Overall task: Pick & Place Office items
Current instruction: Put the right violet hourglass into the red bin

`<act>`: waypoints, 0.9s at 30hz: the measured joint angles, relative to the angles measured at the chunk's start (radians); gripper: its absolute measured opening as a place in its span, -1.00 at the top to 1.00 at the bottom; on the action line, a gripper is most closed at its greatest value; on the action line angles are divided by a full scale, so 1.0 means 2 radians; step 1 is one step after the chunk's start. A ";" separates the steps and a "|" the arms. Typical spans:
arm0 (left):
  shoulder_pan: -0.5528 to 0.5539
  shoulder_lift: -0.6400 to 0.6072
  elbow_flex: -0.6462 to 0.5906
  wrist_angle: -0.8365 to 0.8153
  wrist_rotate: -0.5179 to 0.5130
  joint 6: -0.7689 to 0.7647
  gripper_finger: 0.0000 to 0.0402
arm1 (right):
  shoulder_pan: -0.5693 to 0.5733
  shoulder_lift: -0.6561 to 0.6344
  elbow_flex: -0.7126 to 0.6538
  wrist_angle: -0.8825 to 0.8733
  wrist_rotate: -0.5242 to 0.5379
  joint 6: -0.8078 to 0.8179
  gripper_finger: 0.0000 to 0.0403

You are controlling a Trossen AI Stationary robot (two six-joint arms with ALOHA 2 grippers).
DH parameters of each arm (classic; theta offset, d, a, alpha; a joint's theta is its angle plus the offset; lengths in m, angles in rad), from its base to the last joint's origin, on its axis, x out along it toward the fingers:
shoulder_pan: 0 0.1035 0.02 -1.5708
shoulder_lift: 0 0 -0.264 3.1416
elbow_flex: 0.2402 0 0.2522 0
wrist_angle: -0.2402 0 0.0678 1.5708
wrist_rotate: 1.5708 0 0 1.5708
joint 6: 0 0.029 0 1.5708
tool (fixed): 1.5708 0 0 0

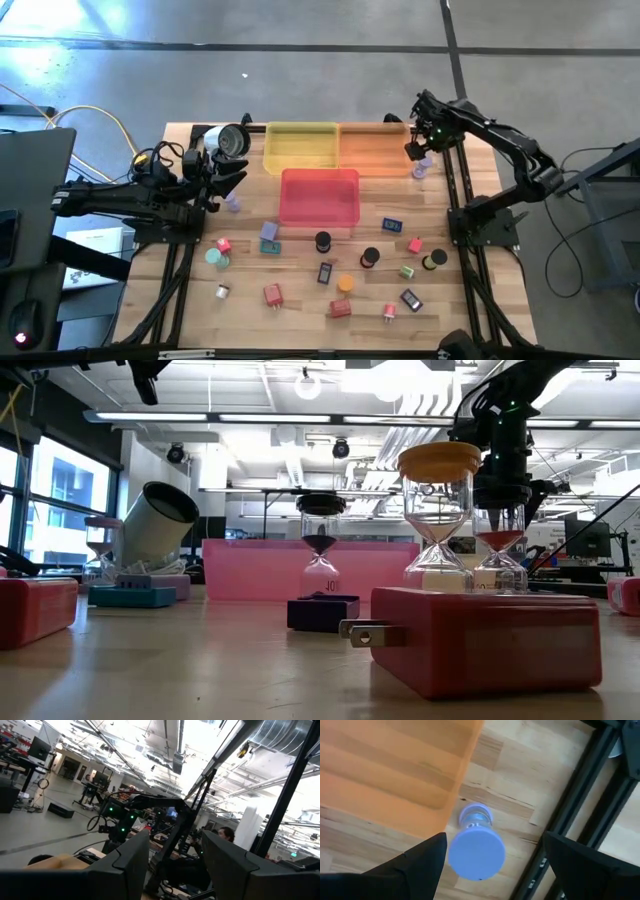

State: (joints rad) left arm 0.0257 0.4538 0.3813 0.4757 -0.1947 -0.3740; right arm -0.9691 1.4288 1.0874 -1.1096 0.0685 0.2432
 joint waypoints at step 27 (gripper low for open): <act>-0.001 0.000 0.000 0.000 0.000 0.000 0.12 | 0.000 0.000 -0.045 0.044 0.001 0.011 -0.59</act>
State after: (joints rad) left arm 0.0242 0.4538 0.3813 0.4758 -0.1947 -0.3733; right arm -0.9691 1.4292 0.9976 -1.0225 0.0711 0.2646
